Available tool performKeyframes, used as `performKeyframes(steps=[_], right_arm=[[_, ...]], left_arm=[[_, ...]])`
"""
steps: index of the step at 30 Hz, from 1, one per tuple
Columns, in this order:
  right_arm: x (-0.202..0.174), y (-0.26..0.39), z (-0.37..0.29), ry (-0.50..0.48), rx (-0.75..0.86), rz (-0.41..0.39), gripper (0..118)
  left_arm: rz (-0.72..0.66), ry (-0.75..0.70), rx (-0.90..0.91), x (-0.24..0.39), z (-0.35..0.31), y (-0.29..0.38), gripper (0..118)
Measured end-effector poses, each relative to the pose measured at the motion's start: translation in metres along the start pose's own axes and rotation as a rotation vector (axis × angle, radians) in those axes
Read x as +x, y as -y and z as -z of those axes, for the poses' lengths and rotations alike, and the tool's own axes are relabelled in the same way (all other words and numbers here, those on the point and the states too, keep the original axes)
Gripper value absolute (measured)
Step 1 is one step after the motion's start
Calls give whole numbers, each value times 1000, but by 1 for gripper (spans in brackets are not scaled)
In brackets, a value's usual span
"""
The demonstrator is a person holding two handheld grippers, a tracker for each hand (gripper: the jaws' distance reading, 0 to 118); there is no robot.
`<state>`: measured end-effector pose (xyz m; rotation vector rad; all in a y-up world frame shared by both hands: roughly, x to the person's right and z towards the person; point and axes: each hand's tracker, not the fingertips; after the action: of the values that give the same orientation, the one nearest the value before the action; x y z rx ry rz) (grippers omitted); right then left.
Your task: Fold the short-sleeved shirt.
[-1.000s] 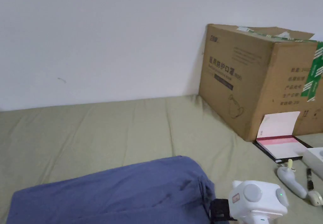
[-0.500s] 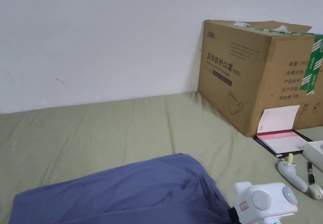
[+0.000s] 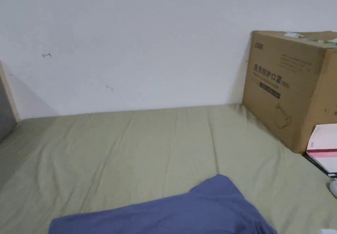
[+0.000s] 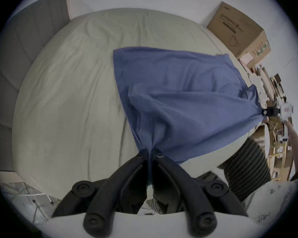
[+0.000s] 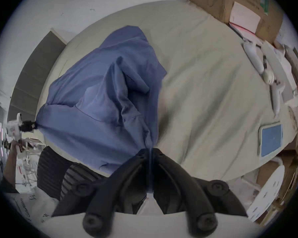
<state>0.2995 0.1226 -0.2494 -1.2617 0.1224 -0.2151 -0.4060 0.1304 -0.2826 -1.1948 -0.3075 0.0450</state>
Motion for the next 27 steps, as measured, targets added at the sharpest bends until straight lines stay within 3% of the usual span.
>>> performKeyframes(steps=[2,3,4,5,6,7,9,13,17,20,21,22,23,24,26,27], right_arm=[[1,6,11,-3,-11,78,4],[2,6,16,3,-11,100,11],[1,7,19,8,-10,102,32],[-1,7,20,19,-8,104,67],[-4,7,20,57,-7,108,78],[-4,6,20,77,-12,101,90],[-12,3,9,86,29,77,106],[-41,-14,-24,46,169,89,106],[-104,-37,-61,5,397,-32,106],[-160,-50,-85,-65,598,-109,98],[-176,-54,-90,-99,660,-128,84],[-191,-59,-93,-121,722,-154,63],[-203,-62,-94,-110,786,-178,30],[-216,-64,-93,-65,853,-189,0],[-231,-66,-93,-41,1007,-149,0],[-233,-71,-89,-75,1008,-149,0]], left_arm=[[-10,4,-15,-1,9,7,4],[-25,-7,-19,0,14,8,14],[-36,-13,-15,0,16,7,38],[-40,-24,-16,1,16,6,71],[-39,-83,-24,-6,26,5,91],[-24,-112,-31,-7,26,4,98],[-16,-91,-3,-9,17,2,103],[-119,2,121,-4,-17,-20,102],[-137,-7,372,28,-58,-52,101],[-113,-38,589,69,-88,-71,89],[-108,-30,661,79,-95,-76,76],[-96,-28,725,93,-100,-80,59],[-72,-35,771,102,-102,-83,33],[-50,-45,816,110,-102,-87,0],[-17,-165,912,131,-102,-89,0],[1,-179,944,135,-101,-89,0]])
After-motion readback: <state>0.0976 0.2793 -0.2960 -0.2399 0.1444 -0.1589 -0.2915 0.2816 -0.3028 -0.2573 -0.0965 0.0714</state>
